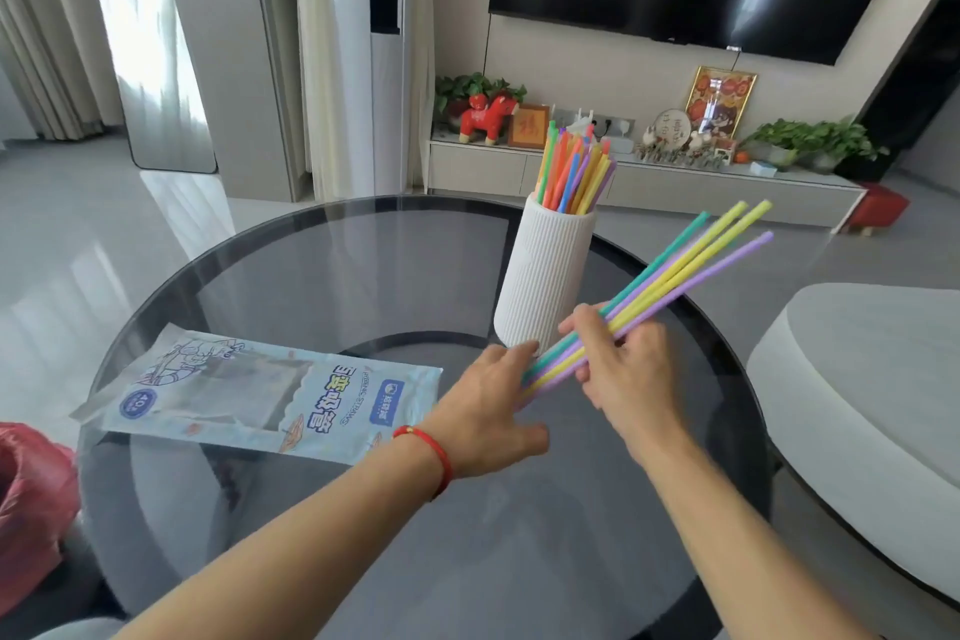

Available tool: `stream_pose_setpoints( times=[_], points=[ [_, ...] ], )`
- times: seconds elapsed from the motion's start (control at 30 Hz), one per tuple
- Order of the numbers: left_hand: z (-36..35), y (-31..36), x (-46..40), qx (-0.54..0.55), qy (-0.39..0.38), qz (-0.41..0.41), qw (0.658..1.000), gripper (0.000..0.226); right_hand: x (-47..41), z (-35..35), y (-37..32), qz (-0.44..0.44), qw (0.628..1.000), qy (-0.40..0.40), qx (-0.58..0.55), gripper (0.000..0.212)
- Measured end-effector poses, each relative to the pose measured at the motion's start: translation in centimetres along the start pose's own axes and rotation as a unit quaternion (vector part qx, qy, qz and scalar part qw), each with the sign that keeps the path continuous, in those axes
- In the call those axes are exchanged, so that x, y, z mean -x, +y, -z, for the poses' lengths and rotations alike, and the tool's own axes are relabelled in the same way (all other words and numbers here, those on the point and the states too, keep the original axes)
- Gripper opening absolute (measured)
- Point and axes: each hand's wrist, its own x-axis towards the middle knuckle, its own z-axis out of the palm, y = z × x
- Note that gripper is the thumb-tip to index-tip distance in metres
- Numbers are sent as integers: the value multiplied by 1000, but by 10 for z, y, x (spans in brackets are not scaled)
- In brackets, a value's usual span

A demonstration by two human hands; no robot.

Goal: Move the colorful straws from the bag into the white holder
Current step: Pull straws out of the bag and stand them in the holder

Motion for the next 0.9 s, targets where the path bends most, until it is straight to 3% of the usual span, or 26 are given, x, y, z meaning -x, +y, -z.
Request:
stream_pose_setpoints(
  times=[0.07, 0.2, 0.3, 0.5, 0.73, 0.9],
  points=[
    [16, -18, 13, 5, 16, -6, 1000, 74, -4, 11, -1, 62, 997, -5, 43, 32],
    [38, -51, 30, -45, 86, 32, 995, 56, -10, 8, -2, 130, 980, -18, 148, 31],
    [37, -58, 32, -47, 82, 71, 993, 63, -10, -3, 1, 91, 972, -82, 201, 41],
    [30, -60, 31, -55, 96, 62, 992, 63, -4, -13, 10, 78, 973, -102, 191, 39],
    [25, -64, 33, -70, 82, 78, 991, 53, -3, -9, 29, 33, 979, -127, 155, 18],
    [26, -62, 35, -70, 74, 70, 992, 46, 2, -9, 28, 19, 985, -118, 128, 16]
  ],
)
